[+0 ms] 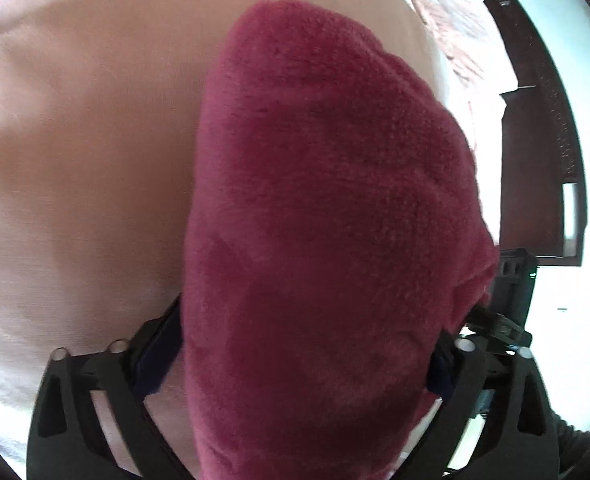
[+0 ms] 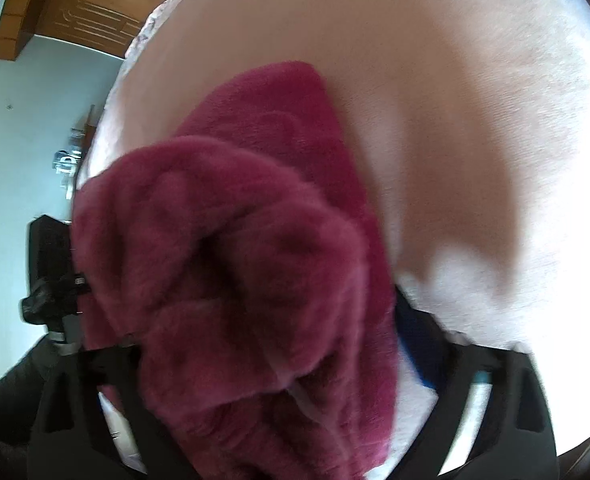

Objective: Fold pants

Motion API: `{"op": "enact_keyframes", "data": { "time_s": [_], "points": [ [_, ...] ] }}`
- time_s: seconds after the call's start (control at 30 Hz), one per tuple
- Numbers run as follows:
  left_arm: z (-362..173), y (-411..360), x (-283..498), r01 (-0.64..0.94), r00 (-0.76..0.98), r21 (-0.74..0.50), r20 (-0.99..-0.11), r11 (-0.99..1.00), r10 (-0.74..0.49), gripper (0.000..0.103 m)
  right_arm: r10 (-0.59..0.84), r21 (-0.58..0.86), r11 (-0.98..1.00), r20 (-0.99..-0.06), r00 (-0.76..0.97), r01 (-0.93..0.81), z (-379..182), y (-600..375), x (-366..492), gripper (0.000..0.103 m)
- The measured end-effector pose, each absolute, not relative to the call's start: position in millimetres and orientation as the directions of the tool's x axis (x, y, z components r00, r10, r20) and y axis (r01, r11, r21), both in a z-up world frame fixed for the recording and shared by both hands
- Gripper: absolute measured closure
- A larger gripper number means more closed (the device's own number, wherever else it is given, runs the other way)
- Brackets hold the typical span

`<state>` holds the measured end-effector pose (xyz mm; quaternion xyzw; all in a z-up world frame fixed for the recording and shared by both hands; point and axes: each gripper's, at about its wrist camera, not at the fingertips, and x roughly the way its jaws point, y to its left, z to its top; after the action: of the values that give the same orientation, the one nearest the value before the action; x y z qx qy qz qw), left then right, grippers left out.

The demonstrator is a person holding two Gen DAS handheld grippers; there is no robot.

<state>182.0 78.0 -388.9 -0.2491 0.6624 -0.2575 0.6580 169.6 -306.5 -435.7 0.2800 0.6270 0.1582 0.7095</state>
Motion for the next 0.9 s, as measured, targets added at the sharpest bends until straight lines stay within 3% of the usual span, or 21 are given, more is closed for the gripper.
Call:
{"op": "enact_keyframes", "data": {
  "time_s": [0.2,0.3,0.6,0.9],
  "points": [
    [-372.2,78.1,179.2,0.029,-0.003,-0.675,-0.737,0.737,-0.676,0.037,0.543,0.56,0.821,-0.825,0.156,0.106,-409.1,-292.5,175.6,0.051],
    [-359.6,79.7,174.0,0.043,0.001,-0.681,-0.732,0.731,-0.681,0.042,0.537,0.555,0.828,-0.827,0.164,0.086,-391.2,-291.5,170.1,0.056],
    [-306.0,86.3,171.9,0.108,0.069,-0.694,-0.709,0.711,-0.702,0.045,0.556,0.584,0.811,-0.787,0.268,0.03,-328.7,-318.6,166.8,0.058],
    [-249.0,-16.0,212.8,0.204,0.157,-0.651,-0.715,0.731,-0.681,0.045,0.556,0.605,0.796,-0.747,0.365,0.026,-287.8,-420.1,192.5,0.058]
  ]
}}
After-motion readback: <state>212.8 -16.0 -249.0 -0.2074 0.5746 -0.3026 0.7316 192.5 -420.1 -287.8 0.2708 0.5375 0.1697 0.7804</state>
